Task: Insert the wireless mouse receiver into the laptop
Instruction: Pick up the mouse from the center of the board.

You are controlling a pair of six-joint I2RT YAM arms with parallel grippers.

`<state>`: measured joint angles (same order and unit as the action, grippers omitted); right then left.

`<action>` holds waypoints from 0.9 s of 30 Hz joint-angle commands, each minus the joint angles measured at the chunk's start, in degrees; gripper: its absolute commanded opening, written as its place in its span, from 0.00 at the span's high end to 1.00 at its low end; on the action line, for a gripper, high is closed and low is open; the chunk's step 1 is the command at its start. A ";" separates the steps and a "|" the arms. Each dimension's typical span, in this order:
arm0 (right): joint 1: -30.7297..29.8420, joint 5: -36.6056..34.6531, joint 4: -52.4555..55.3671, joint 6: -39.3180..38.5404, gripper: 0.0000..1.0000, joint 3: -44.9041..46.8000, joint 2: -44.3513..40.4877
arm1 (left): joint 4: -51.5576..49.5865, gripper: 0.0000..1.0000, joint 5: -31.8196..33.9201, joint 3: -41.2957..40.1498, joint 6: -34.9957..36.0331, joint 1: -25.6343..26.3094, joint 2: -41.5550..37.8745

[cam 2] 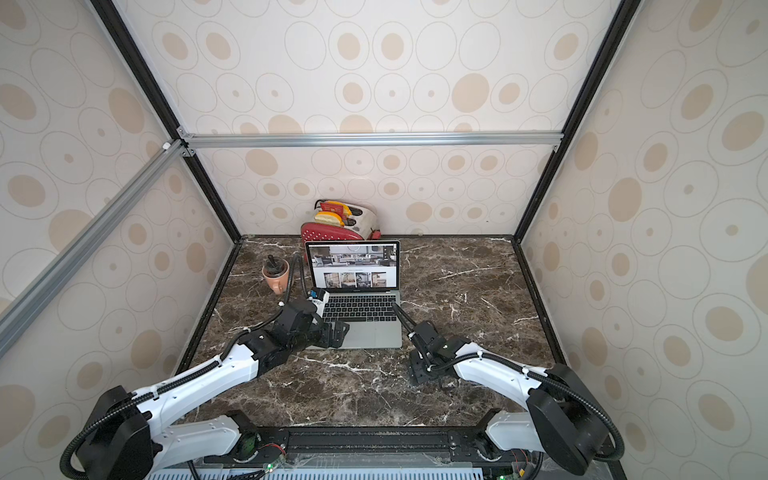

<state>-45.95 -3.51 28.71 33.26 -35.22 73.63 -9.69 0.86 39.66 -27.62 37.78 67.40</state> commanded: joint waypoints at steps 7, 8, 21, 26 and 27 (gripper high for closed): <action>-0.37 -1.97 -3.36 1.64 0.38 2.50 -0.88 | -3.22 0.01 -0.84 3.88 1.03 0.36 1.74; -0.37 -1.65 -3.57 1.76 0.39 2.65 -0.88 | -3.20 0.01 -1.24 4.13 0.78 0.36 2.39; -0.30 4.78 -6.67 -0.94 0.52 2.57 -5.06 | -1.03 0.01 -13.65 6.74 0.13 -0.75 8.27; 5.60 25.80 -16.83 -3.59 0.58 0.45 -9.33 | 7.56 0.01 -31.32 4.95 -2.09 -5.76 7.05; 7.50 30.11 -18.80 -3.38 0.59 0.04 -9.46 | 9.87 0.01 -33.72 4.39 -3.09 -6.59 6.53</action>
<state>-41.93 12.40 18.09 31.09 -33.12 65.54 -7.29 -21.08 43.57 -28.25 33.54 75.53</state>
